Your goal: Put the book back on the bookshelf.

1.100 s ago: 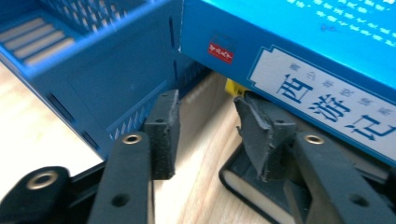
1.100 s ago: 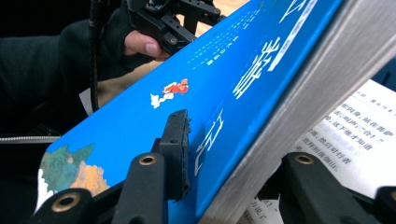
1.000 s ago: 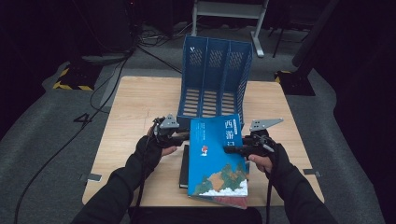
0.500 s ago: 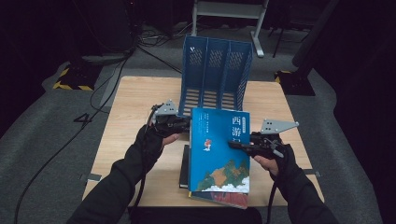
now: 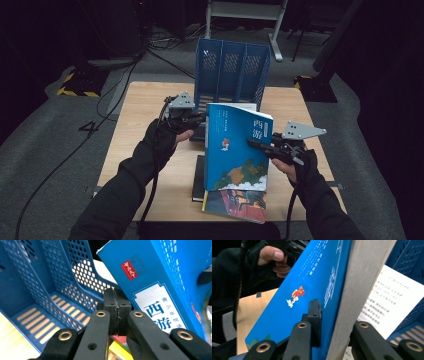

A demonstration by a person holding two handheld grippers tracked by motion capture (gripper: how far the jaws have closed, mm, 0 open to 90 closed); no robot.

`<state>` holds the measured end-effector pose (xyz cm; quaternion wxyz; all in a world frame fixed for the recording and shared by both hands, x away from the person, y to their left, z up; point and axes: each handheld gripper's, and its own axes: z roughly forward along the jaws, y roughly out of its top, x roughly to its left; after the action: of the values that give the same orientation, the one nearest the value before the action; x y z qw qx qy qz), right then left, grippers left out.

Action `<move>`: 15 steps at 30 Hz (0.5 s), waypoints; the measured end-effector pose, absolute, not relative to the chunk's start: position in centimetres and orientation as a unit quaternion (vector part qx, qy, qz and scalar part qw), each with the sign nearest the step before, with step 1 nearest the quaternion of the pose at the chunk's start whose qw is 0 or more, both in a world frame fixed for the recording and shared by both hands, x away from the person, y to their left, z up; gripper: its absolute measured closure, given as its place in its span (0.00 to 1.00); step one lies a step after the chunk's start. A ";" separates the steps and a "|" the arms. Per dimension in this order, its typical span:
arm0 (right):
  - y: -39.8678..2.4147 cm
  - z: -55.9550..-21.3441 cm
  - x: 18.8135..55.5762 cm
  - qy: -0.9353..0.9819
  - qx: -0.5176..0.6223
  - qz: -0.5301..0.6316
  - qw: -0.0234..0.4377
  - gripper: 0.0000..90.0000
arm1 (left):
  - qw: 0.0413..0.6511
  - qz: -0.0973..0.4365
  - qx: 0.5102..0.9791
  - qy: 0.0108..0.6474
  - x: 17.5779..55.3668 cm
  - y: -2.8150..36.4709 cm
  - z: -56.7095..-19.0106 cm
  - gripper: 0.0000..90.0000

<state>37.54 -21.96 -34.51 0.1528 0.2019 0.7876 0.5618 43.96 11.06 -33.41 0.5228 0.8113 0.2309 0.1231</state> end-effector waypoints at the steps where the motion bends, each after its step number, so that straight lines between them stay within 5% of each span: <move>1: -21.9 -34.4 37.5 0.787 0.199 0.561 0.159 0.85 | 0.524 0.125 0.812 0.227 43.9 11.1 -33.2 1.00; 15: -22.2 -34.6 34.3 0.778 0.146 0.572 0.213 0.84 | 0.549 0.137 0.801 0.193 40.7 11.2 -31.8 1.00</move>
<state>34.33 -22.16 -34.57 0.2132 0.1460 0.7783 0.5722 40.68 11.18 -31.84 0.5493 0.8013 0.1932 0.1372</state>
